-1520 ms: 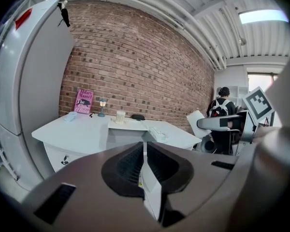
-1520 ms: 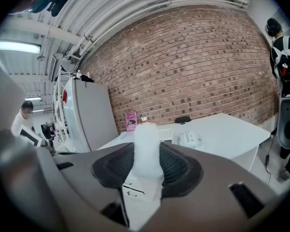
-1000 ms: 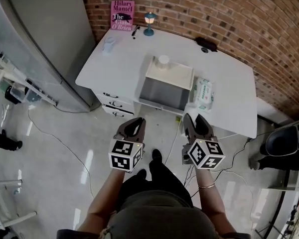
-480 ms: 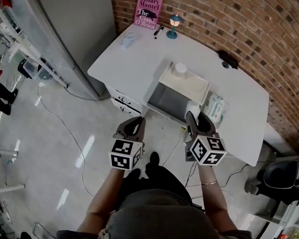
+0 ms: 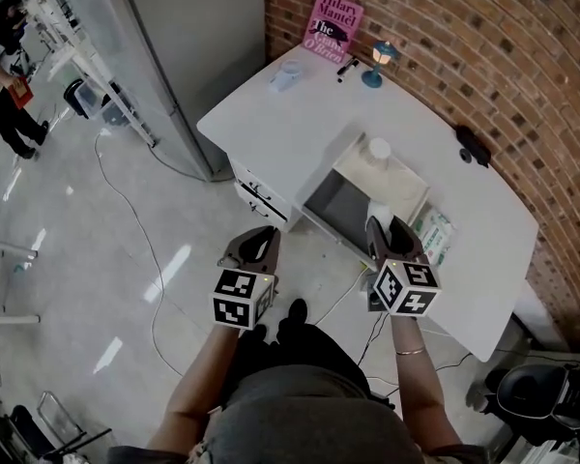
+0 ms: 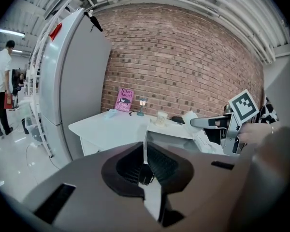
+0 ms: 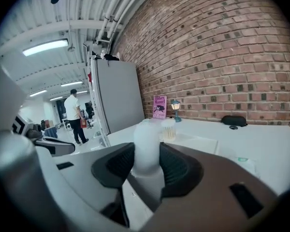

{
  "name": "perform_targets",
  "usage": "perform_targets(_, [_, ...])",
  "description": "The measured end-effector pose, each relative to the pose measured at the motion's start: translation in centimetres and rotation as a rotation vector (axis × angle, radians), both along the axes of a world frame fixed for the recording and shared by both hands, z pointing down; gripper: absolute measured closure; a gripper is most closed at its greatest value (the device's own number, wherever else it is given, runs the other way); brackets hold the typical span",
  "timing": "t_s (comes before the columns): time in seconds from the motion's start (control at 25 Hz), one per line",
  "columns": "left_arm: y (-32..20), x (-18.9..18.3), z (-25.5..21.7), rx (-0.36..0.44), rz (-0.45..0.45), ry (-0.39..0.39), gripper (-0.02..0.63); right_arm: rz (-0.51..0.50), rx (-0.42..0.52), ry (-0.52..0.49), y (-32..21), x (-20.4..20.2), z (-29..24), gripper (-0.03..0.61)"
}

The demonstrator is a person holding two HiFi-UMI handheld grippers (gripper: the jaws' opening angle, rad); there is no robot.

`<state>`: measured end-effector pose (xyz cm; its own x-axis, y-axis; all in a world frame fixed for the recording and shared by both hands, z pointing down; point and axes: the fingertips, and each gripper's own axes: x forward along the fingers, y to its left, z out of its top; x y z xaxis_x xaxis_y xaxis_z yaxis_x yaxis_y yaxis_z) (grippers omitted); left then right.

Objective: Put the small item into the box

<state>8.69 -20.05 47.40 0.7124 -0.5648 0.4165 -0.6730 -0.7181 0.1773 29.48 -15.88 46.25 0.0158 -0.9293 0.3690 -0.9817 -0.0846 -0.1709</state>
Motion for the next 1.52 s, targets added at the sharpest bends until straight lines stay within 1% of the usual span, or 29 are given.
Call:
perform_targets(0.52, [-1.1, -2.9, 0.9, -0.021, -0.14, -0.005, 0.576, -0.211, -0.132, 0.101, -3.9, -1.7, 3.0, 0.413])
perform_targets(0.88, [-1.3, -5.0, 1.6, -0.04, -0.223, -0.018, 0.575, -0.379, -0.266, 0.181, -5.5, -3.0, 6.2, 0.413])
perform_targets(1.04, [-1.2, -5.8, 2.1, -0.056, -0.247, -0.021, 0.577, -0.406, -0.317, 0.22, -5.8, -3.2, 7.6, 0.413])
perform_targets(1.28, [-1.0, -6.9, 2.5, -0.072, -0.283, -0.019, 0.575, -0.437, -0.371, 0.249, -6.2, -3.0, 9.3, 0.413])
perform_targets(1.52, [-1.1, -7.9, 2.8, -0.078, -0.31, -0.018, 0.576, -0.474, -0.434, 0.314, -6.7, -3.0, 10.9, 0.413])
